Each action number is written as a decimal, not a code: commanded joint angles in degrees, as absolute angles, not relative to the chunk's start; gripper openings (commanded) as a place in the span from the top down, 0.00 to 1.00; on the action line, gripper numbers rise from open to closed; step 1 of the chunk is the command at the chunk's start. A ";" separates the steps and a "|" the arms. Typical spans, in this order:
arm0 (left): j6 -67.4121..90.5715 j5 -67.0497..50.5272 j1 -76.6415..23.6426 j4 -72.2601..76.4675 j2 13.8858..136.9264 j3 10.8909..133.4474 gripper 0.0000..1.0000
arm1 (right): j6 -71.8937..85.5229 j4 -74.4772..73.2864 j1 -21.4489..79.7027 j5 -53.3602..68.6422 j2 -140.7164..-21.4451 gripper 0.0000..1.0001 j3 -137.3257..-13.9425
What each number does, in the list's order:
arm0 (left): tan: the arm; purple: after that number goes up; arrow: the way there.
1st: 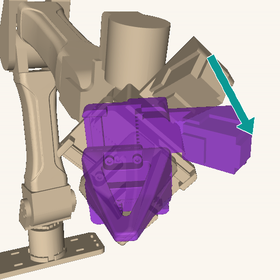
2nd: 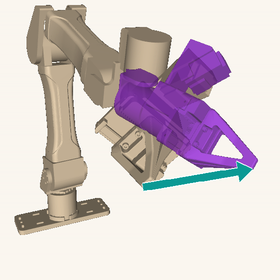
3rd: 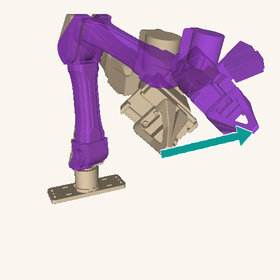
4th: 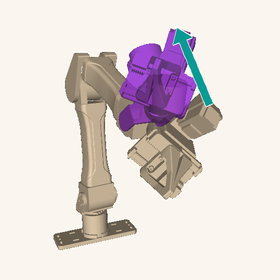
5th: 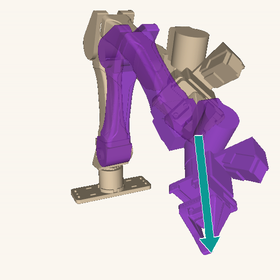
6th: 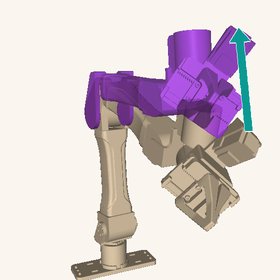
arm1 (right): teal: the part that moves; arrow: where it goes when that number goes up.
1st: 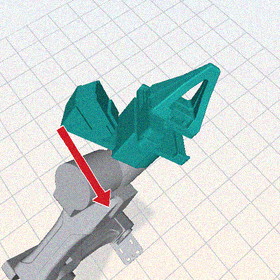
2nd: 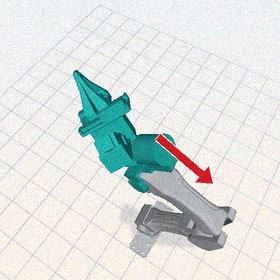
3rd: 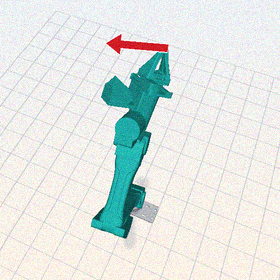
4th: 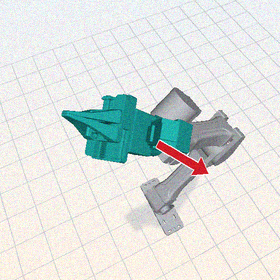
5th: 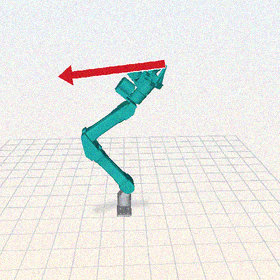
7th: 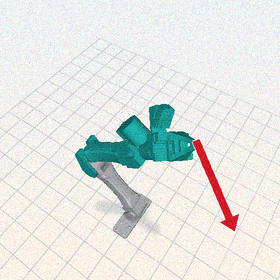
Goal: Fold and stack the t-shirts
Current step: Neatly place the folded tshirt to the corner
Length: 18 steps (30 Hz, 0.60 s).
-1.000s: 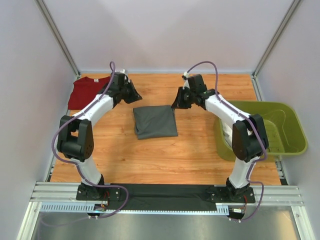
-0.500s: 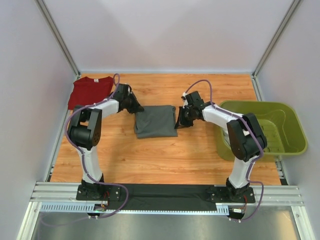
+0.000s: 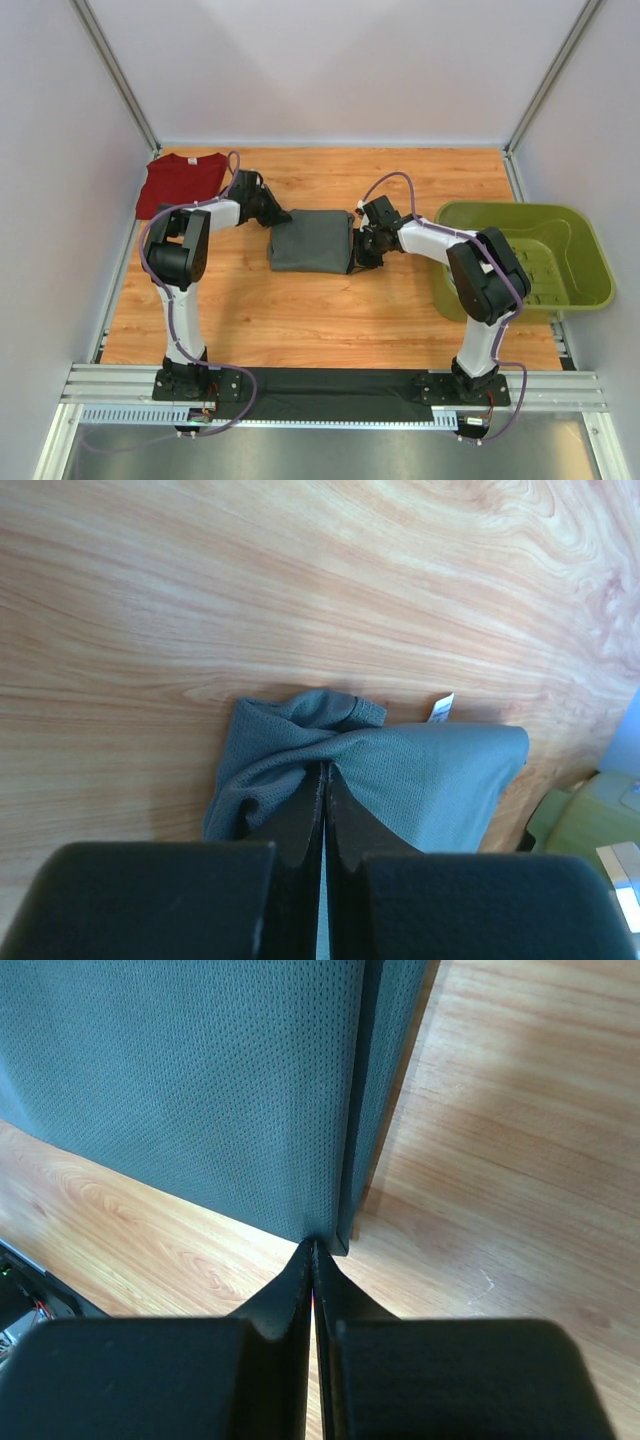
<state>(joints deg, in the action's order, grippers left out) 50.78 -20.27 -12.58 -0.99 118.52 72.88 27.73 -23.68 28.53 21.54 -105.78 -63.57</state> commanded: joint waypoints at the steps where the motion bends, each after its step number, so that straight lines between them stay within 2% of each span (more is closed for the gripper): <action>1: 46.78 -21.26 -12.13 -2.89 118.31 76.45 1.00 | 26.19 -22.76 28.74 20.83 -105.91 1.00 -63.54; 5: 40.18 -22.76 -12.22 -9.81 113.48 81.20 0.99 | 25.66 -26.62 28.74 20.65 -103.72 1.00 -66.69; 6: 38.77 -22.94 -12.13 -11.41 112.16 82.34 0.93 | 25.58 -28.20 28.65 20.65 -101.71 0.99 -67.58; 7: 35.71 -22.68 -12.13 -13.25 109.45 84.79 0.76 | 25.66 -28.91 28.74 20.48 -100.47 0.98 -68.54; 9: 32.89 -22.06 -12.13 -18.27 106.36 86.30 0.55 | 25.66 -30.66 28.65 19.17 -97.14 0.90 -71.61; 11: 29.90 -19.52 -12.22 -22.30 101.27 86.66 0.21 | 25.84 -32.07 28.65 17.59 -95.37 0.84 -73.82; 12: 29.19 -18.47 -12.22 -23.54 99.51 86.14 0.12 | 25.93 -33.56 28.48 15.49 -94.23 0.80 -76.18; 14: 28.13 -15.30 -12.22 -26.35 94.76 83.86 0.10 | 26.10 -35.59 28.21 13.28 -93.43 0.75 -78.39; 15: 27.60 -14.51 -12.13 -26.63 93.27 82.37 0.09 | 26.19 -36.64 28.13 11.27 -92.38 0.60 -79.18; 17: 27.42 -13.45 -12.13 -27.42 90.01 78.06 0.09 | 26.98 -37.79 27.42 8.71 -91.24 0.46 -80.94; 18: 27.33 -13.53 -12.22 -27.07 89.22 76.13 0.09 | 27.07 -38.05 26.99 7.14 -89.84 0.30 -81.21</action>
<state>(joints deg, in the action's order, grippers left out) 30.98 -16.23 -12.36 -21.74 90.96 81.06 26.98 -34.30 28.03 13.43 -92.88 -79.15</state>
